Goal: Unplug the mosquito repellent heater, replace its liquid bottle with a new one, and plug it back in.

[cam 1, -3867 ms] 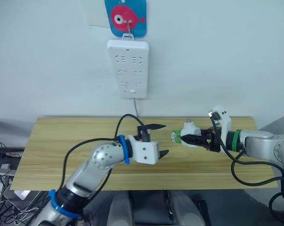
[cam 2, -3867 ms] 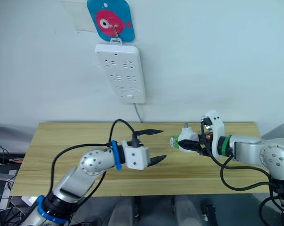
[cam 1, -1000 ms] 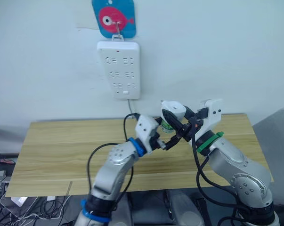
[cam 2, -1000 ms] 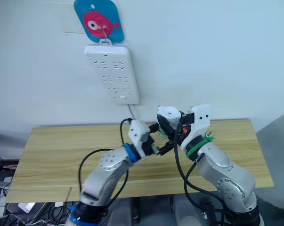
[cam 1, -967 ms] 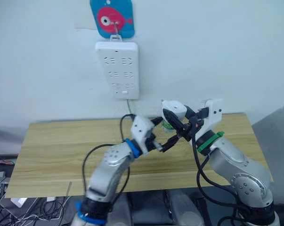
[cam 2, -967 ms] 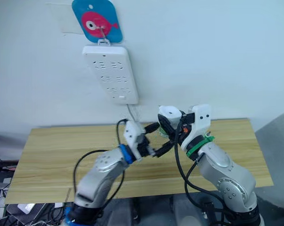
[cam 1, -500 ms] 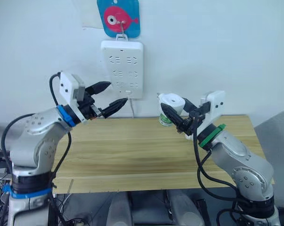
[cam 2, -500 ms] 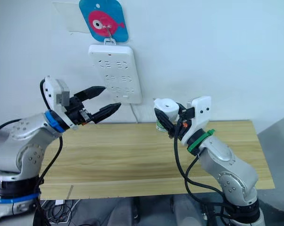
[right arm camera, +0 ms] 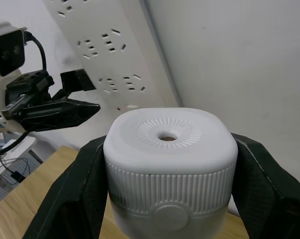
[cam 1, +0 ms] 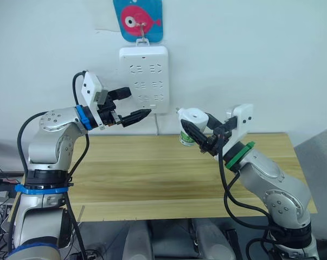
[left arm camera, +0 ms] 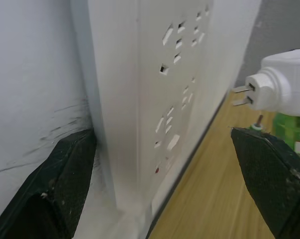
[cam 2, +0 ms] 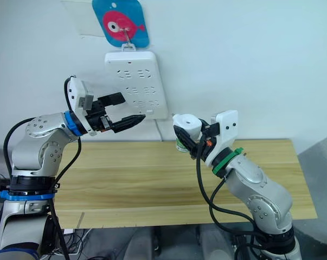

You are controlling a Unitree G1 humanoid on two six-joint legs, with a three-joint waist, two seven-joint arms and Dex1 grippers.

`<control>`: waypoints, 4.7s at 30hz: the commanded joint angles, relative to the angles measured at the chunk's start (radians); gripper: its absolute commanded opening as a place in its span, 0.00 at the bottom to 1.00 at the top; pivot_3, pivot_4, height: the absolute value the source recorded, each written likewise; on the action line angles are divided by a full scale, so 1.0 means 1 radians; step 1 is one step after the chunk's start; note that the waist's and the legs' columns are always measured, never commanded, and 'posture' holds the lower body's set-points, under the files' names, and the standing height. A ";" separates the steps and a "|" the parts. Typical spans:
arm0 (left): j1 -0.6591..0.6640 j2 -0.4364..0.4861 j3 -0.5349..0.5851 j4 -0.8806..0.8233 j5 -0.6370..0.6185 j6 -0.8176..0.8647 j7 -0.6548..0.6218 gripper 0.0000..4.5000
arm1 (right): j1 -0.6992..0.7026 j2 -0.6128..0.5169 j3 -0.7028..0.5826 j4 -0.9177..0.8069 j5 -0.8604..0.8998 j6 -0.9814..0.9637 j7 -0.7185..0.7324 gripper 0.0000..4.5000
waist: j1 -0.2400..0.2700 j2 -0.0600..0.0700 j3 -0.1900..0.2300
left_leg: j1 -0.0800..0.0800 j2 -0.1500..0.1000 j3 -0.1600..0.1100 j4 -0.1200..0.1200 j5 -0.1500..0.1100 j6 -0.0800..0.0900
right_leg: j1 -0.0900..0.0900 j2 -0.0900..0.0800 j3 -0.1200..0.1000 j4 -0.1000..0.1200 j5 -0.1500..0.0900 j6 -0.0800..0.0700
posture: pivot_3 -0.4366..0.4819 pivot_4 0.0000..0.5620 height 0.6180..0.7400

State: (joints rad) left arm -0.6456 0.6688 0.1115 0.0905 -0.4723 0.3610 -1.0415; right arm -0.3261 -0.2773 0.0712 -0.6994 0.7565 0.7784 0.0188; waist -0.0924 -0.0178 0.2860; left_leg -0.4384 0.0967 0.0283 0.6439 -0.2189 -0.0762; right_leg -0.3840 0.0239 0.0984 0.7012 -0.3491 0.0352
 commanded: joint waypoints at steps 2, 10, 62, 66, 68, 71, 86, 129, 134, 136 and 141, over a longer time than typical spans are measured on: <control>-0.045 0.012 0.000 0.024 0.000 -0.027 -0.047 1.00 | -0.005 0.012 -0.014 -0.065 0.008 -0.007 -0.001 0.67 | -0.007 0.000 0.000 | 0.000 0.000 0.000 0.000 0.000 0.000 | -0.001 0.000 0.000 0.001 0.000 0.000 | 0.29 0.46 1.00; -0.125 -0.015 -0.044 0.080 -0.033 0.024 -0.161 1.00 | -0.042 0.027 -0.005 -0.085 0.040 0.010 0.014 0.67 | -0.008 0.000 0.000 | 0.000 -0.001 0.001 0.002 0.000 0.000 | -0.001 0.000 0.001 0.005 0.000 0.000 | 0.28 0.46 1.00; -0.160 -0.013 0.006 0.124 -0.103 0.204 -0.144 0.29 | -0.165 0.115 0.031 -0.046 -0.113 0.091 -0.010 0.67 | -0.018 -0.001 -0.001 | 0.000 0.000 -0.001 0.003 0.004 -0.004 | -0.004 0.001 0.000 0.015 0.000 0.000 | 0.28 0.43 1.00; -0.160 -0.013 0.005 0.120 -0.103 0.207 -0.142 0.29 | -0.169 0.118 0.027 -0.045 -0.119 0.088 -0.009 0.67 | -0.018 -0.001 -0.001 | 0.000 -0.001 -0.002 0.003 0.004 -0.004 | -0.004 0.001 0.000 0.015 0.000 0.000 | 0.28 0.43 1.00; -0.163 -0.015 0.003 0.120 -0.101 0.206 -0.141 0.29 | -0.171 0.117 0.030 -0.045 -0.124 0.092 -0.010 0.67 | -0.018 -0.001 -0.001 | 0.000 -0.001 -0.002 0.003 0.004 -0.003 | -0.004 0.001 0.000 0.015 0.000 0.000 | 0.28 0.43 1.00; -0.169 -0.022 0.001 0.116 -0.104 0.210 -0.136 0.29 | -0.184 0.118 0.048 -0.038 -0.140 0.100 -0.016 0.67 | -0.018 -0.001 -0.001 | 0.000 -0.001 -0.002 0.003 0.004 -0.004 | -0.004 0.001 0.000 0.015 0.000 0.000 | 0.27 0.43 1.00; -0.150 -0.060 0.029 0.045 -0.149 0.271 -0.065 0.29 | -0.225 0.193 0.196 0.077 -0.290 0.116 -0.011 0.67 | -0.019 -0.002 -0.001 | 0.002 -0.001 -0.003 0.003 0.013 -0.004 | -0.004 0.001 0.000 0.020 0.004 -0.003 | 0.30 0.46 1.00; -0.103 -0.070 0.049 -0.019 -0.123 0.288 -0.033 0.29 | -0.343 0.308 0.233 0.260 -0.424 0.194 0.127 0.67 | -0.052 -0.002 -0.001 | 0.005 0.003 -0.005 0.000 0.024 -0.006 | -0.006 0.009 0.004 0.022 0.014 0.001 | 0.33 0.45 1.00; -0.115 -0.072 0.048 0.018 -0.094 0.246 -0.015 0.29 | -0.327 0.263 0.209 0.200 -0.407 0.234 0.149 0.67 | -0.045 -0.002 -0.001 | 0.005 0.003 -0.005 -0.002 0.024 -0.006 | -0.006 0.009 0.003 0.019 0.014 0.001 | 0.33 0.46 1.00; -0.121 -0.071 0.048 0.033 -0.087 0.234 -0.017 0.29 | -0.321 0.247 0.194 0.173 -0.397 0.255 0.158 0.67 | -0.043 -0.002 -0.001 | 0.004 0.003 -0.005 -0.004 0.024 -0.006 | -0.005 0.009 0.003 0.017 0.014 0.001 | 0.33 0.46 1.00; -0.131 -0.075 0.046 0.053 -0.075 0.213 -0.015 0.29 | -0.310 0.230 0.158 0.125 -0.360 0.310 0.179 0.67 | -0.033 -0.002 -0.001 | 0.004 0.003 -0.005 -0.009 0.024 -0.006 | -0.006 0.009 0.002 0.013 0.014 0.001 | 0.34 0.47 1.00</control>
State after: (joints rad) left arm -0.7304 0.6088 0.1498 0.1557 -0.5279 0.5870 -1.0632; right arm -0.6511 -0.0536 0.1919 -0.5665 0.3359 1.0318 0.1493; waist -0.1257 -0.0201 0.2849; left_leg -0.4342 0.0997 0.0237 0.6338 -0.1951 -0.0824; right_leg -0.3897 0.0324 0.1005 0.7134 -0.3346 0.0355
